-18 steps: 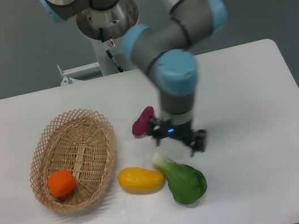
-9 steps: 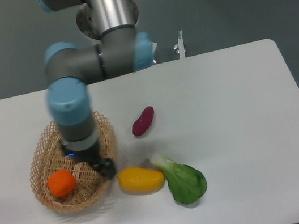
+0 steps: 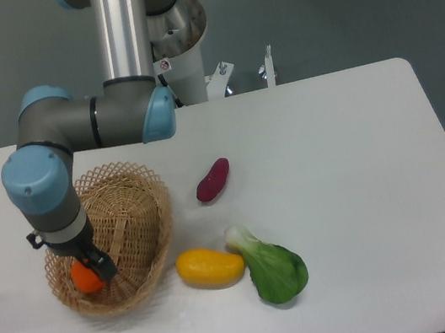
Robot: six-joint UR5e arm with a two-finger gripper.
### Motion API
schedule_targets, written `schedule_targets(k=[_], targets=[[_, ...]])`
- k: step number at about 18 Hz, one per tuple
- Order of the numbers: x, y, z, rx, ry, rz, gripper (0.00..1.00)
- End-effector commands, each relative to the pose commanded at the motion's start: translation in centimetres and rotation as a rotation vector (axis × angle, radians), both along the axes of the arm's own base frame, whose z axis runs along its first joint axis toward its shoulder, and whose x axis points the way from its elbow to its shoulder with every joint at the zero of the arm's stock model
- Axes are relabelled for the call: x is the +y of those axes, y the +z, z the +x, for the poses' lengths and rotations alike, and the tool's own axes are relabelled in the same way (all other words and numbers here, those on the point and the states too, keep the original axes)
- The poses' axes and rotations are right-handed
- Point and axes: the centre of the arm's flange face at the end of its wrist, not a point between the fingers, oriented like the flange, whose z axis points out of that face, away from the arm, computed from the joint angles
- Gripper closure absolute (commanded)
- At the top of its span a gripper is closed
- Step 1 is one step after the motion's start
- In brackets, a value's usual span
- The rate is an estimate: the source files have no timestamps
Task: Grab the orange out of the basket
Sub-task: 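Close the gripper around the orange inside the basket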
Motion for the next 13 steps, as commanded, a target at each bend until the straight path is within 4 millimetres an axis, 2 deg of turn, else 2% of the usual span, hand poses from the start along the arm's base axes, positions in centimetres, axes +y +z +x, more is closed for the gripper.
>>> schedule_targets(k=[4, 6, 7, 8, 9, 10, 11, 12, 13], targets=[[0.8, -2.0, -0.3, 0.007, 0.003, 0.018, 0.00], [0.8, -2.2, -0.3, 0.005, 0.020, 0.014, 0.00], [0.9, -1.8, -0.2, 0.003, 0.023, 0.019, 0.14], [0.8, -1.4, -0.2, 0.005, 0.040, 0.021, 0.42], [0.7, -1.1, -0.1, 0.005, 0.058, 0.018, 0.62], [0.6, -0.9, -0.1, 0.007, 0.067, 0.019, 0.76], [0.6, -0.4, -0.1, 0.008, 0.069, 0.028, 0.86], [0.7, -0.2, -0.1, 0.009, 0.072, 0.031, 0.90], [0.8, 0.1, -0.2, 0.010, 0.079, 0.036, 0.90]])
